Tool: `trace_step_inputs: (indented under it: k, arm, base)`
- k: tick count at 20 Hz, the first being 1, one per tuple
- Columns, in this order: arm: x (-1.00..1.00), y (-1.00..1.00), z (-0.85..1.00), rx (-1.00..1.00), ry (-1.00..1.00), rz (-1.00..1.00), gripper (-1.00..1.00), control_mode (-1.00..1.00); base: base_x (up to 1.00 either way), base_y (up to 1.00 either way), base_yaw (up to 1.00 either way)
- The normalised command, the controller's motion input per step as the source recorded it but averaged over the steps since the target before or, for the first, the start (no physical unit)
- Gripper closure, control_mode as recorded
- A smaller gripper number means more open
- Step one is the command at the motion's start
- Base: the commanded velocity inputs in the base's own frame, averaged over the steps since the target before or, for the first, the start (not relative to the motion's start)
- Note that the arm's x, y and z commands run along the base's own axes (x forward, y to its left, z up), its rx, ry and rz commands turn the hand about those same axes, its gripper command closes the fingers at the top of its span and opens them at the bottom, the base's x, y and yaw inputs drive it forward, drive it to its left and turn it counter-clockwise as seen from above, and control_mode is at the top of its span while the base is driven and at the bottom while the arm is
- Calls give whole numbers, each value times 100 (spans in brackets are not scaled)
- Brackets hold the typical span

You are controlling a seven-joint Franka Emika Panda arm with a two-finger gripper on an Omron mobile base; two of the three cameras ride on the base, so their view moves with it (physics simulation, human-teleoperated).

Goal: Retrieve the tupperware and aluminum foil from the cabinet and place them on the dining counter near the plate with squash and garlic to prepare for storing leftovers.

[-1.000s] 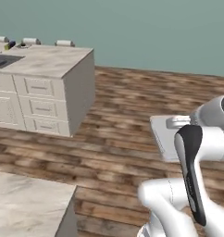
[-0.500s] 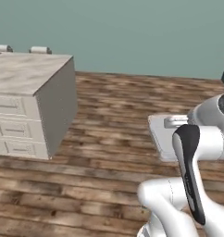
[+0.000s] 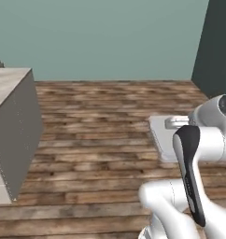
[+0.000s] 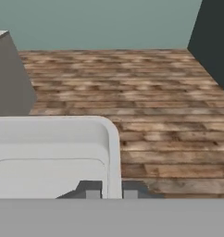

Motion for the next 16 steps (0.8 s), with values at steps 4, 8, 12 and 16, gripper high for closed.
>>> trace_step_inputs:
  k: [4,8,12,16]
  arm:
    - [0,0,0,0,0,0,100,100]
    - [0,0,0,0,0,0,100,100]
    - [0,0,0,0,0,0,100,100]
    - [0,0,0,0,0,0,100,100]
  base:
    - [100,5,-3]
    - [100,-4,19]
    - [100,-7,38]
    - [100,0,43]
